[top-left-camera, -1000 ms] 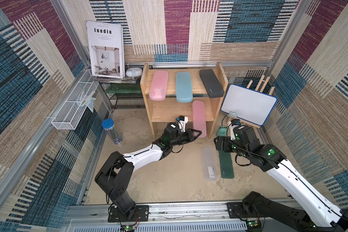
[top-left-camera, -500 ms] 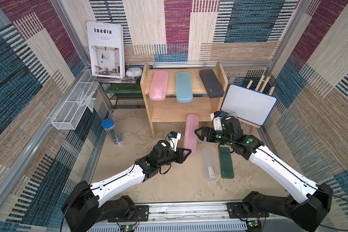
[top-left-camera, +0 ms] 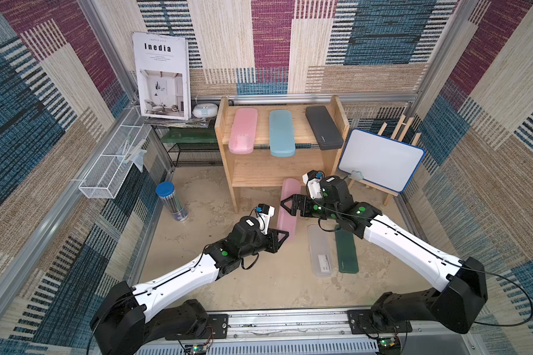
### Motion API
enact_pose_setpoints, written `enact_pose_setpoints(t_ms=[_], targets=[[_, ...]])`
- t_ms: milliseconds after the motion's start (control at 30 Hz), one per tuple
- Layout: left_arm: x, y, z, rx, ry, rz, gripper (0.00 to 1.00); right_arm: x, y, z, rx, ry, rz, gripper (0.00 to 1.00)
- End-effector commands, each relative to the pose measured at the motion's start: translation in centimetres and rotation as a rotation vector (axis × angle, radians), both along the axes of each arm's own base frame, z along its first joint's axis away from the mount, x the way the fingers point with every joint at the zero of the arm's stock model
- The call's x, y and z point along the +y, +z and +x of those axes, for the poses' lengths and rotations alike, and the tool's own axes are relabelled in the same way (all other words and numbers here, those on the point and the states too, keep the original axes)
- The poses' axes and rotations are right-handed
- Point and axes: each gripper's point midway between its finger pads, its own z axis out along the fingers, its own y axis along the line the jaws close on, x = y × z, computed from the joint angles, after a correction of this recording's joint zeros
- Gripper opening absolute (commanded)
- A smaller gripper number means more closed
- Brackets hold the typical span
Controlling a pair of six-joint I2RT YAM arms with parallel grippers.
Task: Remove the pencil cases from the shelf
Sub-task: Pick up the pencil case from the shelf.
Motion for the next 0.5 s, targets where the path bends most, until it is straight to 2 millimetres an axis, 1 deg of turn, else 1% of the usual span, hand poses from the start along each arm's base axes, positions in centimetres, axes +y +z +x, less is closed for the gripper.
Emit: enact_pose_setpoints(t_ms=[0,167,267,333,400,467], targets=[[0.1,1.0,0.2,-0.048,-0.002,-0.011,0.25,0.3,-0.5,0.2,0.001,-0.002,-0.007,0.99],[0.4,0.9,0.0,-0.052,0.000,0.003,0.25,0.8,-1.4,0.0,0.018,0.007,-0.010,0.99],[0.4,1.0,0.0,-0.056,-0.002,0.008,0.25,1.2,-1.6,-0.2,0.023,0.019,-0.013,0.99],[0.5,1.0,0.0,-0.056,-0.004,0.010,0.26,1.5,-1.5,-0.3,0.022,0.027,-0.008,0.90],[0.5,1.1,-0.1,-0.059,-0.005,0.012,0.29,1.6,-1.3,-0.3,0.018,0.031,-0.001,0.81],[0.7,1.0,0.0,-0.057,0.002,0.018,0.37,1.6,-1.4,-0.2,0.020,0.023,-0.004,0.74]])
